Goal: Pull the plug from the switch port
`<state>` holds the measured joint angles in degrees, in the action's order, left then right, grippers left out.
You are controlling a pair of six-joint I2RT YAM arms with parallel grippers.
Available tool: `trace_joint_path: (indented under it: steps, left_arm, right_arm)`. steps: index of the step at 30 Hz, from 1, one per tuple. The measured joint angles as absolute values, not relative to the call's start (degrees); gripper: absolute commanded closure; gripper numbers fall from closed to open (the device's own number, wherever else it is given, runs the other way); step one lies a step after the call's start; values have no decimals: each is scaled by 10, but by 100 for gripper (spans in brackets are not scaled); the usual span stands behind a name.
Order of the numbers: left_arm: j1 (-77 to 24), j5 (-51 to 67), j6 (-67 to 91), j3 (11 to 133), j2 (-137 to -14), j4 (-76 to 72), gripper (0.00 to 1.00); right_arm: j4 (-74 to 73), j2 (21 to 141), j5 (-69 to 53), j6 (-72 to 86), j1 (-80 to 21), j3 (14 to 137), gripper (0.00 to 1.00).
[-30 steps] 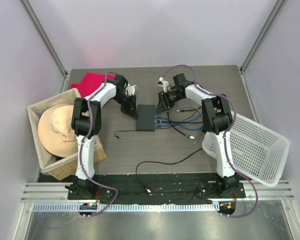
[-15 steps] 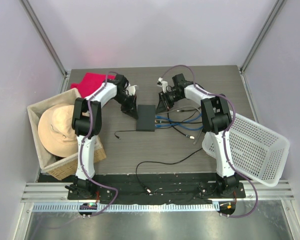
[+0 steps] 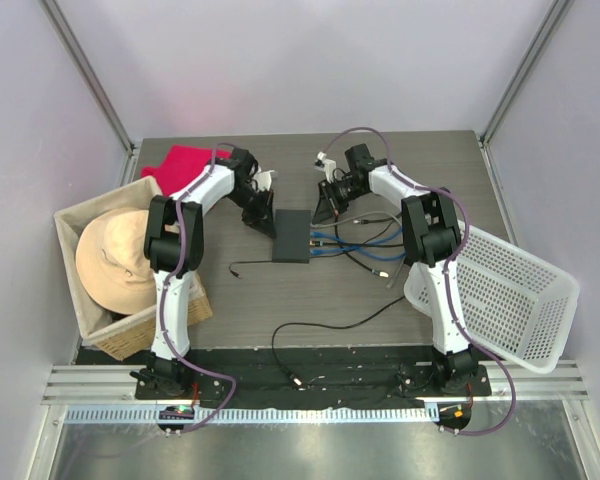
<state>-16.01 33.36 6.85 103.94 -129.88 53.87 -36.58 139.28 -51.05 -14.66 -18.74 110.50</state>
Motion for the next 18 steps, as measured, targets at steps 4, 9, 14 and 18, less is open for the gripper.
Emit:
trace_joint_path:
  steps: [4, 9, 14, 18]
  left_arm:
    - [-161, 332, 69, 1040, -1299, 539, 100]
    - [-161, 331, 69, 1040, -1299, 539, 100]
    - [-162, 329, 68, 1040, -1299, 539, 100]
    - [-164, 328, 66, 1041, -1299, 539, 100]
  right_arm:
    - [-369, 1399, -500, -138, -185, 1113, 61]
    - [-384, 1415, -541, -124, -175, 1129, 59]
    - [-442, 1456, -580, -133, -168, 1187, 62]
    - [-466, 1461, -590, -134, -169, 1191, 62]
